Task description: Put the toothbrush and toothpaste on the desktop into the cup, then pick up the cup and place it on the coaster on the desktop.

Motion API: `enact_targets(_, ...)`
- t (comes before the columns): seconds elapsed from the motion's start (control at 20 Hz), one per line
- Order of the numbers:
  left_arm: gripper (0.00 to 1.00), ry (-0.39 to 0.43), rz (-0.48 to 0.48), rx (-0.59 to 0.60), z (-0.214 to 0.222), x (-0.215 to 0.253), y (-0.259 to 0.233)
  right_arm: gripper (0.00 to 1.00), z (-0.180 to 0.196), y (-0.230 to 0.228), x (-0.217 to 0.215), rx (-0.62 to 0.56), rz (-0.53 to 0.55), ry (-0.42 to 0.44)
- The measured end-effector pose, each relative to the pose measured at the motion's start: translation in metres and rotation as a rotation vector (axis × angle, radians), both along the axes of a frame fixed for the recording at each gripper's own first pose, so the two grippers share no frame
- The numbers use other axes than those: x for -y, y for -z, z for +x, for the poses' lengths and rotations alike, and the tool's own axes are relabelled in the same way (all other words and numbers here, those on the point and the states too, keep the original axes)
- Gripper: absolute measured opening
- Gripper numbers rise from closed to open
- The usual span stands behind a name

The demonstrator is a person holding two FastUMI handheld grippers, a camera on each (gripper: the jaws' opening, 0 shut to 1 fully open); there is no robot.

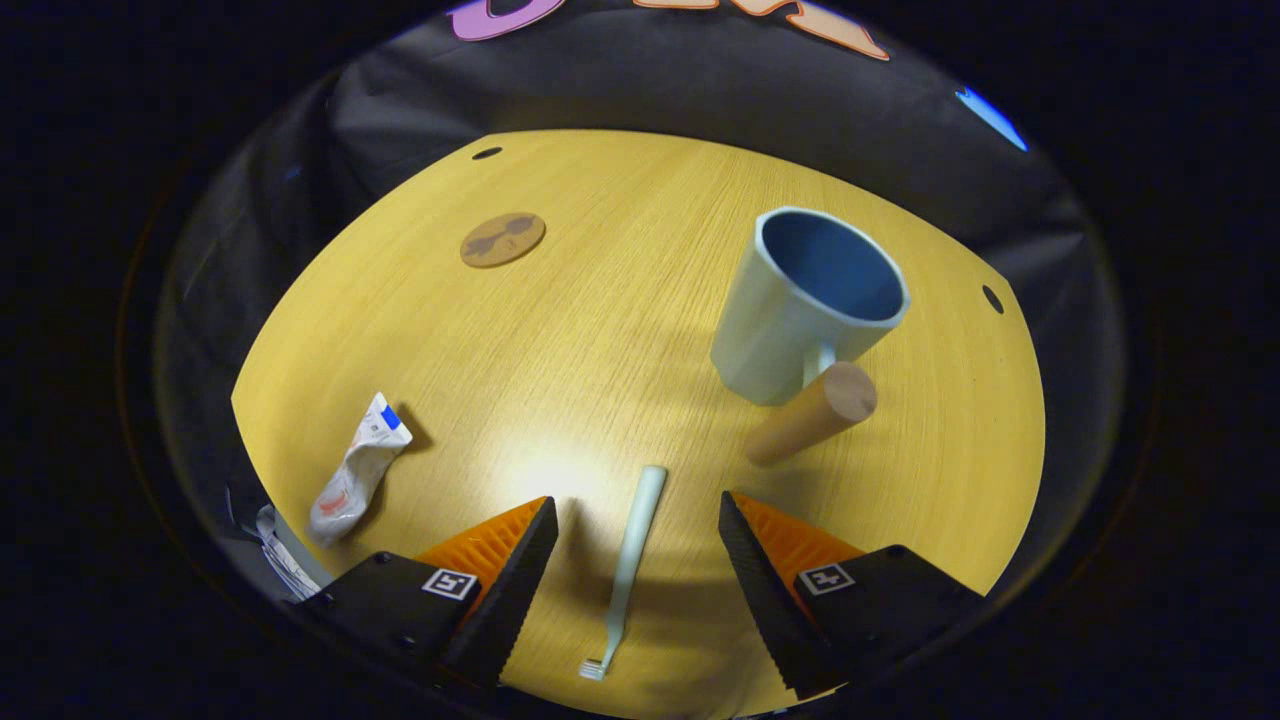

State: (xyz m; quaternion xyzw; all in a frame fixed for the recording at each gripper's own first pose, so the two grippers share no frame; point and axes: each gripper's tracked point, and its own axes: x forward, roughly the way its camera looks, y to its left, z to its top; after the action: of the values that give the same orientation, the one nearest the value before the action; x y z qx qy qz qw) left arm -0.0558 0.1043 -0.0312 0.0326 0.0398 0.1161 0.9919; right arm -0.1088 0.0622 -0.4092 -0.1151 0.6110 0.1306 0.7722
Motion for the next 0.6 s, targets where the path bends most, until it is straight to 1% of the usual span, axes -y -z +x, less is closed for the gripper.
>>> enact_targets(0.15, 0.94, 0.002, 0.007, -0.005, 0.001, 0.001, 0.002, 1.0, -0.007, 0.01, 0.004, -0.026, -0.027, -0.027)
enact_targets(0.25, 0.94, 0.002, 0.007, -0.009, 0.001, 0.0, 0.004, 0.98, -0.013, 0.011, -0.002, -0.06, -0.002, -0.027)
enact_targets(0.3, 0.94, 0.004, 0.005, -0.012, 0.002, 0.001, 0.005, 0.9, -0.011, 0.013, -0.003, -0.056, 0.001, -0.032)
enact_targets(0.35, 0.94, 0.006, 0.002, -0.016, 0.003, 0.001, 0.006, 0.87, -0.012, 0.012, -0.003, -0.069, -0.003, -0.04)
enact_targets(0.5, 0.94, 0.019, -0.008, -0.026, 0.007, 0.007, 0.012, 0.84, -0.009, 0.009, -0.001, -0.108, -0.013, -0.048)
enact_targets(0.55, 0.94, 0.025, -0.011, -0.027, 0.009, 0.01, 0.012, 0.73, -0.008, 0.012, 0.0, -0.116, -0.014, -0.042)
enact_targets(0.6, 0.94, 0.033, -0.013, -0.024, 0.01, 0.013, 0.013, 0.65, -0.008, 0.013, 0.001, -0.12, -0.015, -0.039)
